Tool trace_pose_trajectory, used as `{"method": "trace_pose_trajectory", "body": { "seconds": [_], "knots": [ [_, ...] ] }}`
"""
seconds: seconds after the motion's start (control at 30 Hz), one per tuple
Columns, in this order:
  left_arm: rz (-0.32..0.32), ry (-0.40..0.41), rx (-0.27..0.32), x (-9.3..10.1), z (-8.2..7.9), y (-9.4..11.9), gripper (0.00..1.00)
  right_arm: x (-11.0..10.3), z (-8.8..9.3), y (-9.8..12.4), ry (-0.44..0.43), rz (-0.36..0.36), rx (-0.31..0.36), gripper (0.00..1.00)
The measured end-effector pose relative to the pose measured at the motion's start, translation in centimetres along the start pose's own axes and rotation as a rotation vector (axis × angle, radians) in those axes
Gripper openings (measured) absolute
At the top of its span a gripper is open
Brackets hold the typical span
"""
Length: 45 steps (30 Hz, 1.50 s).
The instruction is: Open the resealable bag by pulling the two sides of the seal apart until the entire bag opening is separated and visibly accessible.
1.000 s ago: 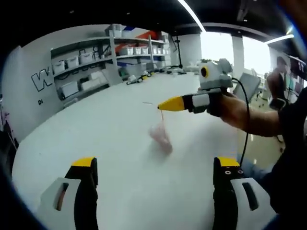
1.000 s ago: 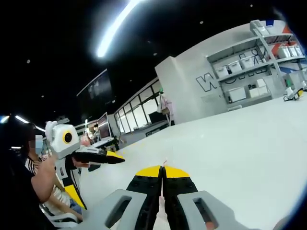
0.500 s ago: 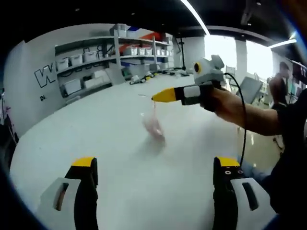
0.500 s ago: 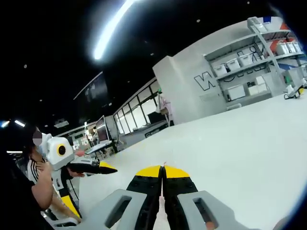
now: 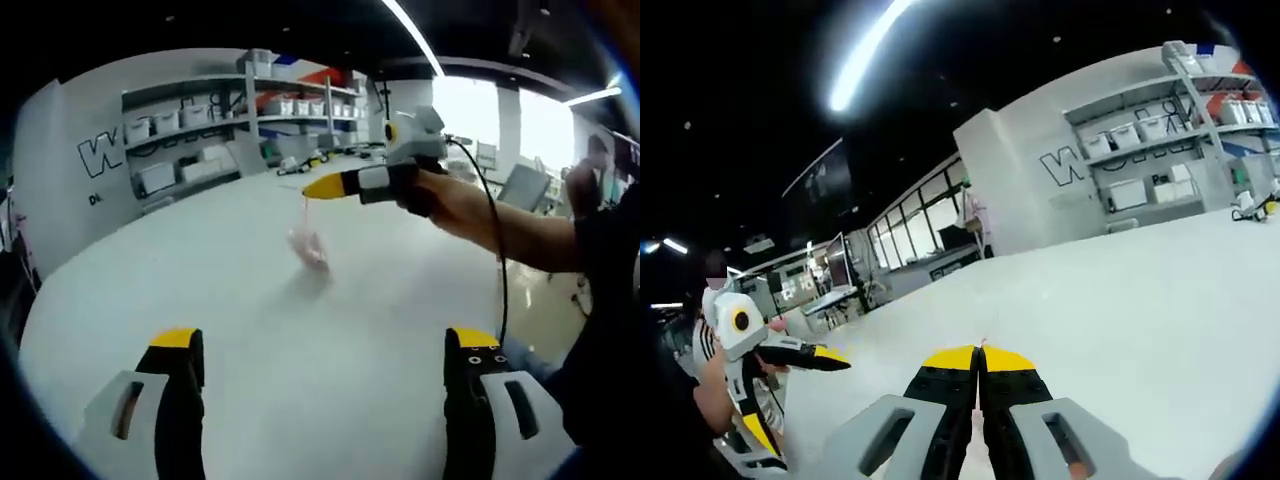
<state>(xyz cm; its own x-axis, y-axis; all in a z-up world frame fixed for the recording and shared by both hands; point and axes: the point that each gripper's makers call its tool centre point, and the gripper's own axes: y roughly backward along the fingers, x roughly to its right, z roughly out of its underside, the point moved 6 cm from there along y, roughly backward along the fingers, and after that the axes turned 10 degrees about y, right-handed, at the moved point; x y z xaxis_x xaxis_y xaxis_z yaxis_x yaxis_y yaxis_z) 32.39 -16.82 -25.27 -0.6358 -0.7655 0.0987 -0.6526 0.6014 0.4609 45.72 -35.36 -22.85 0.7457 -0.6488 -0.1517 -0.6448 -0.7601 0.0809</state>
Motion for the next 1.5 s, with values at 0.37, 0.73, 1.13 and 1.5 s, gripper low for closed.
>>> {"method": "trace_pose_trajectory", "body": {
  "seconds": [0.37, 0.73, 1.13, 1.5],
  "knots": [
    [-0.007, 0.012, 0.004, -0.3, 0.0, 0.5, 0.99, 1.7, -0.2, -2.5, -0.004, 0.025, -0.013, 0.0],
    [-0.008, 0.02, 0.006, -0.4, 0.2, 0.6, 0.98, 4.1, 0.4, -4.0, -0.005, 0.069, -0.044, 0.0],
    [-0.008, 0.023, -0.005, -0.6, 0.4, 0.3, 0.98, 4.6, 0.5, -5.0, -0.004, 0.065, -0.026, 0.0],
    [-0.007, 0.027, -0.007, -0.5, 0.3, 0.3, 0.97, 3.9, 0.4, -5.4, 0.1, 0.041, 0.012, 0.17]
  ]
}}
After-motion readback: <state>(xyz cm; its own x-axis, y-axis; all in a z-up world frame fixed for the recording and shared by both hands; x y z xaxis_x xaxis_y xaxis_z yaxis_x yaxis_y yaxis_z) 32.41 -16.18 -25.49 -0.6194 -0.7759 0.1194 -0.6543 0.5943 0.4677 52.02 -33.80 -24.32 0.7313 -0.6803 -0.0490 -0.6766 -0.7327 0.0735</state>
